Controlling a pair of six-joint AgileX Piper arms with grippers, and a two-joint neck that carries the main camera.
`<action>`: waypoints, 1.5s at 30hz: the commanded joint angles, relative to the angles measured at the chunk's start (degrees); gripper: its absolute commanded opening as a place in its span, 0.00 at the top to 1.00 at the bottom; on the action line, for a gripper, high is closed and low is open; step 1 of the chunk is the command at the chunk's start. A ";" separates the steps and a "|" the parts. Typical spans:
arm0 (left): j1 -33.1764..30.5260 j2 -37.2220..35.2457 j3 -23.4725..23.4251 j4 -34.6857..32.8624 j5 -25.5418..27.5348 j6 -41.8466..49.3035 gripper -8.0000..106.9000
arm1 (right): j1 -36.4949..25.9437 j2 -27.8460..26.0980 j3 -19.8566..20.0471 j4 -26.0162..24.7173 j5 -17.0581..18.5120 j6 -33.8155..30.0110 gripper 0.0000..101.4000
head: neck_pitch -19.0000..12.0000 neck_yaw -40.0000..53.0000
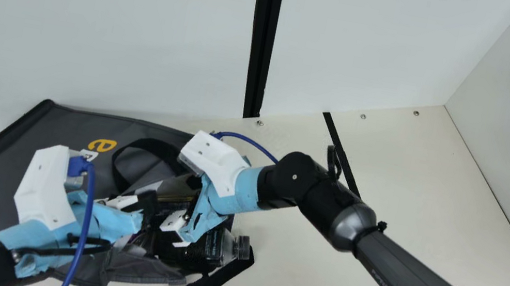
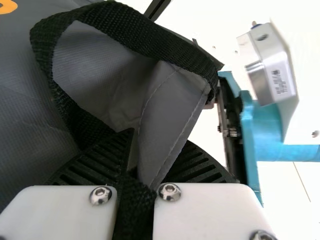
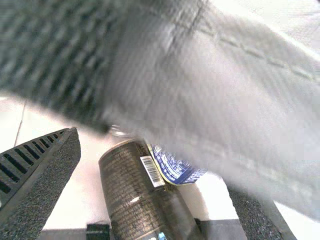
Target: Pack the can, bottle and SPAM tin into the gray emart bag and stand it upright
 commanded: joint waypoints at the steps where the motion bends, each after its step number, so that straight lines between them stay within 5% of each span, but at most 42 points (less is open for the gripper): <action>1: 0.00 0.00 0.00 0.00 0.00 0.00 1.00 | -0.37 -0.39 0.39 0.50 0.47 -0.60 0.20 | -1.30 -0.05; 5: 0.00 0.00 0.00 0.00 0.00 0.00 1.00 | -1.29 -1.36 1.41 1.25 1.31 -1.82 0.46 | -1.30 -0.05; 17: 0.00 0.00 0.00 0.00 0.00 0.00 1.00 | -4.35 -5.07 4.20 3.16 4.25 -4.74 0.06 | -1.30 -0.05; 45: 0.00 0.00 0.00 0.00 0.00 0.00 1.00 | -18.58 -15.46 8.95 5.88 16.20 -12.67 0.06 | -1.30 -0.05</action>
